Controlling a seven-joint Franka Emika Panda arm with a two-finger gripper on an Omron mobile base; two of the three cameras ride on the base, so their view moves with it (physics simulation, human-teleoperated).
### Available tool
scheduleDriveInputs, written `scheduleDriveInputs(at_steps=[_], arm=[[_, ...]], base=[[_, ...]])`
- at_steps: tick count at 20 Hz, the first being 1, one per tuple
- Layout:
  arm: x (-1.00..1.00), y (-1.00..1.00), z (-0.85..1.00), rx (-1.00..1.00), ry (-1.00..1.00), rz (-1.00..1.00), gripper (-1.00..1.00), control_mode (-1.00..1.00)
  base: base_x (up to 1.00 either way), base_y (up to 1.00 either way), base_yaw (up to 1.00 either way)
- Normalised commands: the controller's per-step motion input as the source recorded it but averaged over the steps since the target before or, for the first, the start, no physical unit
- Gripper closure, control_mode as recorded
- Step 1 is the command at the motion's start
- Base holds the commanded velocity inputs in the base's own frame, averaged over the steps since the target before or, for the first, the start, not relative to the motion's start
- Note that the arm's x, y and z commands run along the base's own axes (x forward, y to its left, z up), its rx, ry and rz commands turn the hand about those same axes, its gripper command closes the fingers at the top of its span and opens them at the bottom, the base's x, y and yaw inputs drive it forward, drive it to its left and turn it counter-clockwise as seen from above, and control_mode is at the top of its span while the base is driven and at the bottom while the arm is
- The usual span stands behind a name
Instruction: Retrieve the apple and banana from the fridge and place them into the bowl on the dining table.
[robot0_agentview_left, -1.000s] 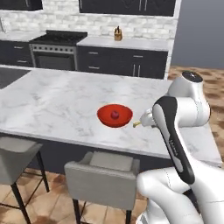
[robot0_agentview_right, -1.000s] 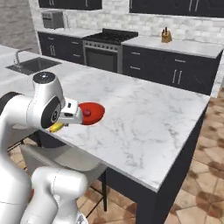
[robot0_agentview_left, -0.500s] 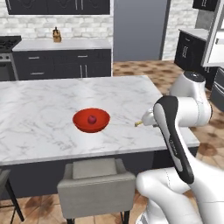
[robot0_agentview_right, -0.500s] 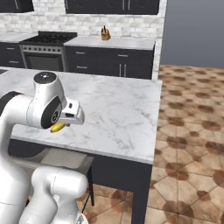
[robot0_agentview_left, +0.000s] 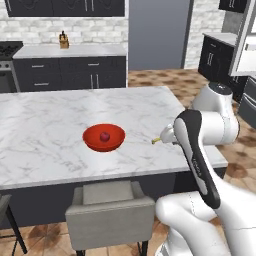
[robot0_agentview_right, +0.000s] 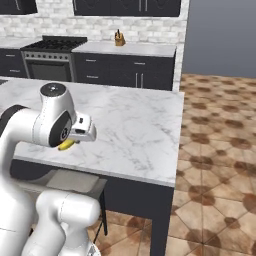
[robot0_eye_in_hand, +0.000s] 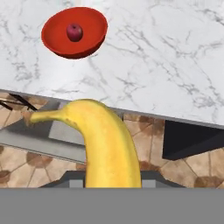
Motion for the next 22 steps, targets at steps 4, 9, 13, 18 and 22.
scheduleDriveInputs(at_steps=[4,9,13,18,22], arm=[[0.54,0.72,-0.16,-0.01,-0.08,0.12,1.0,-1.0],[0.78,0.76,-0.1,-0.02,-0.08,0.08,1.0,-1.0],[1.0,0.62,-0.12,0.0,0.0,0.03,1.0,-1.0],[0.88,0.48,-0.13,0.0,0.0,0.0,1.0,-1.0],[0.67,0.41,-0.13,0.0,0.0,0.0,1.0,-1.0]], base=[[0.0,0.0,0.0],[0.0,0.0,0.0],[0.0,0.0,0.0],[0.0,0.0,0.0],[0.0,0.0,0.0]])
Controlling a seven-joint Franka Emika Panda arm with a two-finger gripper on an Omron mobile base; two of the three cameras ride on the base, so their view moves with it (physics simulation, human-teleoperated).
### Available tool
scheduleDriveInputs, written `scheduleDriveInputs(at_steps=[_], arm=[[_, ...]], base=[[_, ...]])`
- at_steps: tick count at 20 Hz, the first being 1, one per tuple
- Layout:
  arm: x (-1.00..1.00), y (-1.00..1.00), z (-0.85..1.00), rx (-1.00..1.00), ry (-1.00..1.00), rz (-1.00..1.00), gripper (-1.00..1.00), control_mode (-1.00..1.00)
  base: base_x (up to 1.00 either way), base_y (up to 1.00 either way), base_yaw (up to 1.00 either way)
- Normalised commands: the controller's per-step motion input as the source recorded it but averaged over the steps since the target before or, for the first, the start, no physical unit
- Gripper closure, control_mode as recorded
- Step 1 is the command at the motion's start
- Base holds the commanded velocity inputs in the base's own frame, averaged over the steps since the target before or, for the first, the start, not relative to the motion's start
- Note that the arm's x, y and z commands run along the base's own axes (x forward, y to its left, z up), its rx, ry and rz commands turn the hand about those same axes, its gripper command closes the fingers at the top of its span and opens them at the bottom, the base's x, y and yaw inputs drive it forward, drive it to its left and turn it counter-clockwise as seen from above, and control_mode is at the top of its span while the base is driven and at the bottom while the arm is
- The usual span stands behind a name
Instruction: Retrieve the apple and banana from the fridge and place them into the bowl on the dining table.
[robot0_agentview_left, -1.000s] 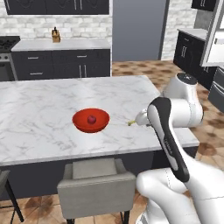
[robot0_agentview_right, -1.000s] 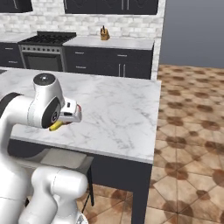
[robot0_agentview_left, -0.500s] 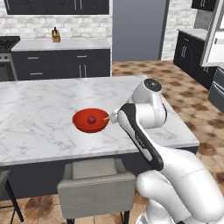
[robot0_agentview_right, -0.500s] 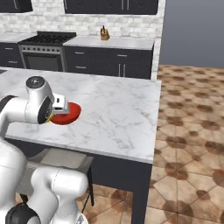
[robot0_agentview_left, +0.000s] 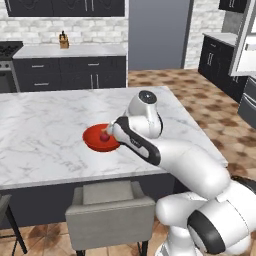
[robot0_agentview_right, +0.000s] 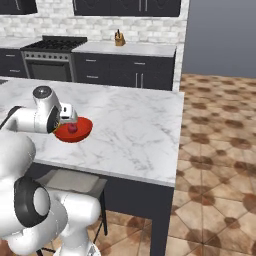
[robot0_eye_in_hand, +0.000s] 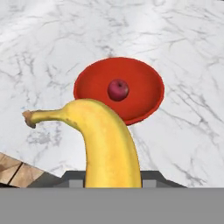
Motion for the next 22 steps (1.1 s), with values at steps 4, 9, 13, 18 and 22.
scheduleDriveInputs(at_steps=[4,9,13,18,22], arm=[[0.61,0.39,-0.13,0.0,0.0,0.0,1.0,-1.0],[0.26,0.17,-0.23,-0.03,0.0,-0.06,1.0,-1.0],[0.14,0.0,-0.35,-0.05,-0.02,-0.1,1.0,-1.0],[0.23,0.01,-0.17,-0.01,0.0,-0.08,1.0,-1.0],[0.33,0.01,0.0,0.0,0.01,-0.02,1.0,-1.0]], base=[[0.0,0.0,0.0],[0.0,0.0,0.0],[0.0,0.0,0.0],[0.0,0.0,0.0],[0.0,0.0,0.0]])
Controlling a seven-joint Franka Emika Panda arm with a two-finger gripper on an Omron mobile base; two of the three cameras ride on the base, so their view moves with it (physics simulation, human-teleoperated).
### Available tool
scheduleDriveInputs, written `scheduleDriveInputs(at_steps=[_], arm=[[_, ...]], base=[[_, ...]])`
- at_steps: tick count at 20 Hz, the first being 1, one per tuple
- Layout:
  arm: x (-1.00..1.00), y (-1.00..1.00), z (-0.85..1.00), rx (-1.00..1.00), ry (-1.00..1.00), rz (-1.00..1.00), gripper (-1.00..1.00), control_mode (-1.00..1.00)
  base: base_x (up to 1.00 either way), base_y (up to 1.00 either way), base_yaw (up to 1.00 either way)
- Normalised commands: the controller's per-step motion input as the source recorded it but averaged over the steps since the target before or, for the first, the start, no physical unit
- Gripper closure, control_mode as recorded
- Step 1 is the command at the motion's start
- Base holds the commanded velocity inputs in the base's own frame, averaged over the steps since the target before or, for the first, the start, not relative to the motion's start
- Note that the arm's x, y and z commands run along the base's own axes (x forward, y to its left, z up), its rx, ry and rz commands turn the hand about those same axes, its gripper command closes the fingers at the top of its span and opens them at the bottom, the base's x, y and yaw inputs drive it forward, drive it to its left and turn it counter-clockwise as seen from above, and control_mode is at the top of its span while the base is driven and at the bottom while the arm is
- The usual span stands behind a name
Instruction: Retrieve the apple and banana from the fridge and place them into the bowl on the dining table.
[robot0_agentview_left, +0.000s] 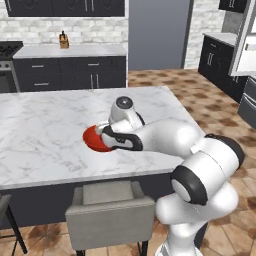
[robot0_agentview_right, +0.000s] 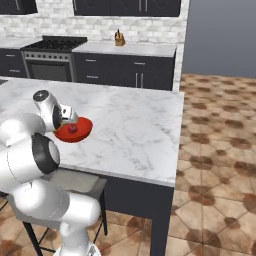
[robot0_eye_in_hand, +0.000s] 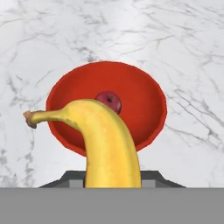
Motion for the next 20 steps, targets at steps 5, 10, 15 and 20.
scheduleDriveInputs(at_steps=[5,10,15,20], arm=[[0.24,0.03,0.0,0.0,0.05,0.0,1.0,-1.0],[0.22,0.09,-0.01,0.0,0.04,0.0,1.0,-1.0],[0.31,0.07,-0.17,0.0,0.04,0.0,1.0,-1.0],[0.27,0.08,-0.4,0.0,0.01,0.0,1.0,-1.0]], base=[[0.0,0.0,0.0],[0.0,0.0,0.0],[0.0,0.0,0.0],[0.0,0.0,0.0]])
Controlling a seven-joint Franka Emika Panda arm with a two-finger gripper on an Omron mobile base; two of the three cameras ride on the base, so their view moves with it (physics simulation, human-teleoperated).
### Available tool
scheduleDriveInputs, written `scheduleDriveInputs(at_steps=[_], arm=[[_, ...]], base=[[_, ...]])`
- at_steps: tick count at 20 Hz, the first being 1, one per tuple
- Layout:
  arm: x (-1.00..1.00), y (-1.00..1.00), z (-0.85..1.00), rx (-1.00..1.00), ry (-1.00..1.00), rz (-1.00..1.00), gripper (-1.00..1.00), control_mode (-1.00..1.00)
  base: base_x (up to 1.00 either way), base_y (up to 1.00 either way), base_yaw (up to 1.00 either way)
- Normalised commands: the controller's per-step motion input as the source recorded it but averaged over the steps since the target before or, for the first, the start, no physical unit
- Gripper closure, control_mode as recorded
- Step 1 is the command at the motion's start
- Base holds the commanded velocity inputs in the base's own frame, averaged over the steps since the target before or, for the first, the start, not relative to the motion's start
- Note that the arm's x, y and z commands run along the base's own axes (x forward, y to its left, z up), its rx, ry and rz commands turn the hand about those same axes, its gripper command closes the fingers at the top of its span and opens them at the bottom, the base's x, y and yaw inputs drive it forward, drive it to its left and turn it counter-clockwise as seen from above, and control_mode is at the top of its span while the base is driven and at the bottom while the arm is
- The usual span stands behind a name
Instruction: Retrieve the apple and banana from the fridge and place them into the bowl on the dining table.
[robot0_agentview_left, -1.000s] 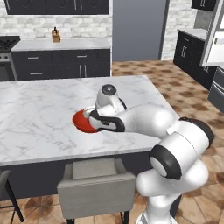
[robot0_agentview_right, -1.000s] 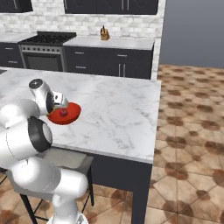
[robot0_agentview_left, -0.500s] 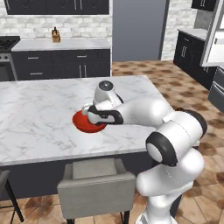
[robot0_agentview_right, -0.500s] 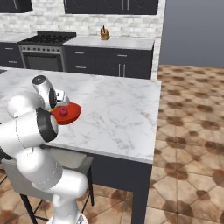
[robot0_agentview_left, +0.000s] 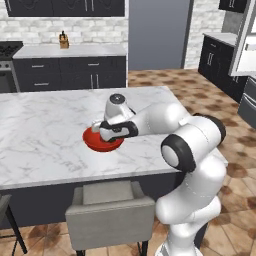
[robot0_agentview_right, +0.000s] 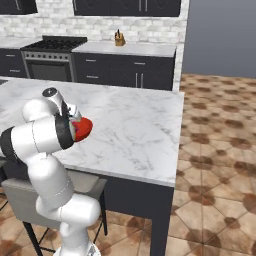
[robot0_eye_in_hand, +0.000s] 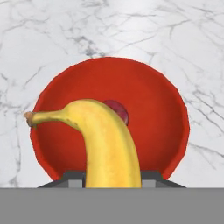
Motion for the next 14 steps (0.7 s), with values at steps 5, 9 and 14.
scheduleDriveInputs(at_steps=[5,9,14], arm=[[0.3,0.09,-0.35,0.0,0.0,0.0,1.0,-1.0],[0.34,0.07,-0.16,0.0,0.02,0.0,1.0,-1.0],[0.37,0.08,-0.16,0.0,0.03,0.0,1.0,-1.0]], base=[[0.0,0.0,0.0],[0.0,0.0,0.0],[0.0,0.0,0.0]])
